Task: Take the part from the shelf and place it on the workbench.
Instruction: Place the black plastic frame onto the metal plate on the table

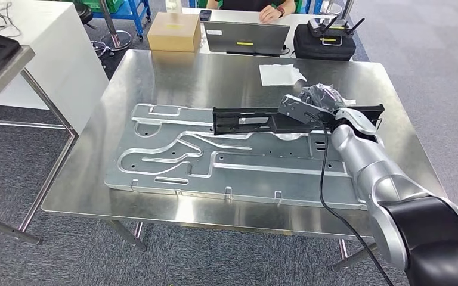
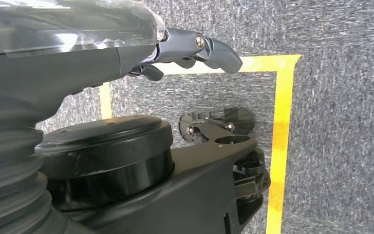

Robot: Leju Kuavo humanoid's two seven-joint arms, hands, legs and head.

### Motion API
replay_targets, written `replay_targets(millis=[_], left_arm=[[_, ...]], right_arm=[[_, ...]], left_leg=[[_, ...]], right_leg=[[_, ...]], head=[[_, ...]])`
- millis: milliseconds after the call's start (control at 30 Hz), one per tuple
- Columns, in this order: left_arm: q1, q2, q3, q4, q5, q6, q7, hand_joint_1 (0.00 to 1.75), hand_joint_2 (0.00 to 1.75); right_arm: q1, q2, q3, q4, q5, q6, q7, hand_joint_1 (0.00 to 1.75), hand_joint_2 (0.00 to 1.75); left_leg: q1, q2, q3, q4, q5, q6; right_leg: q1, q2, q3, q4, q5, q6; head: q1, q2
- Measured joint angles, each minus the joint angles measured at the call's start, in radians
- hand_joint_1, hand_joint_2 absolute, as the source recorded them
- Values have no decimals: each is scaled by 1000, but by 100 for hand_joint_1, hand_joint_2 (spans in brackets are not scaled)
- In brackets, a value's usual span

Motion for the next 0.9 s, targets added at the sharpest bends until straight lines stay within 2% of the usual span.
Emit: replay_targets(millis=[367,900], left_arm=[[0,-2,0,0,6,9,1,0,175],[1,-7,11,0,65,-30,-66,0,175]], right_arm=[[15,0,64,-11,-20,-11,-6,175,175],[43,-13,125,-35,-78,-65,0,175,175]], left_leg=[[0,4,11,0,-2,1],[0,9,15,0,-5,2]], right_leg=[[0,5,11,-1,0,2],[0,9,14,-2,-1,2]], head=[[0,0],[0,0]])
